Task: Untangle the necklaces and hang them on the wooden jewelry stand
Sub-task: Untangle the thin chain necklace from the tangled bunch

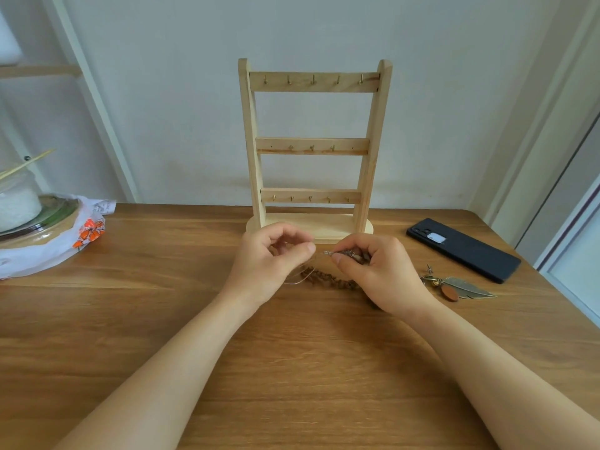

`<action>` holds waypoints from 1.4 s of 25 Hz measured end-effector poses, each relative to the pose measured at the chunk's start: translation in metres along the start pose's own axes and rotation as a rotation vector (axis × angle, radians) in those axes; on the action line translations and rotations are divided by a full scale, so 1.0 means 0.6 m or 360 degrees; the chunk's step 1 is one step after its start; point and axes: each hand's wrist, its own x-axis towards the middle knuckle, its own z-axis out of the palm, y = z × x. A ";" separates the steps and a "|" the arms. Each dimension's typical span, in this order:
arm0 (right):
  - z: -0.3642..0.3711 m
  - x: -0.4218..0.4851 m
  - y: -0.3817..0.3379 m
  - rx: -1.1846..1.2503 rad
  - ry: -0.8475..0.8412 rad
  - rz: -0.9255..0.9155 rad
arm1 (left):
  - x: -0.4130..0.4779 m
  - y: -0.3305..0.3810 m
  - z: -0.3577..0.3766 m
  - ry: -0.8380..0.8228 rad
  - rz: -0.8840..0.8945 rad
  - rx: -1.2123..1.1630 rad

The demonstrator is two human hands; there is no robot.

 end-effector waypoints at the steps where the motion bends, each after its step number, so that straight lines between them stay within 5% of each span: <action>1: 0.001 -0.001 -0.002 -0.0001 -0.0003 -0.0014 | -0.003 -0.002 0.002 -0.0063 0.0139 0.0234; 3: 0.002 -0.002 -0.004 -0.0017 -0.0024 -0.0036 | -0.007 -0.007 0.012 -0.0084 0.0366 0.0585; 6: 0.004 -0.003 -0.003 -0.0030 -0.0050 -0.0057 | -0.008 -0.009 0.017 0.0015 0.0437 0.0625; 13: 0.006 -0.001 -0.004 0.0011 -0.0088 -0.0042 | -0.006 0.009 0.032 0.0120 -0.0169 -0.0135; 19: 0.006 -0.003 -0.003 0.0019 -0.0037 -0.0030 | -0.009 -0.004 0.030 -0.0385 -0.0017 0.0488; 25: 0.004 0.001 0.004 -0.0016 0.0022 0.0051 | -0.005 0.008 0.020 -0.0489 -0.0193 -0.0314; 30: -0.018 0.010 0.018 0.0080 0.0193 0.0260 | 0.008 0.001 -0.014 0.0274 -0.0457 -0.1266; 35: -0.008 0.008 0.010 0.0064 0.0109 0.0204 | 0.015 0.001 -0.013 0.0670 -0.0724 -0.1325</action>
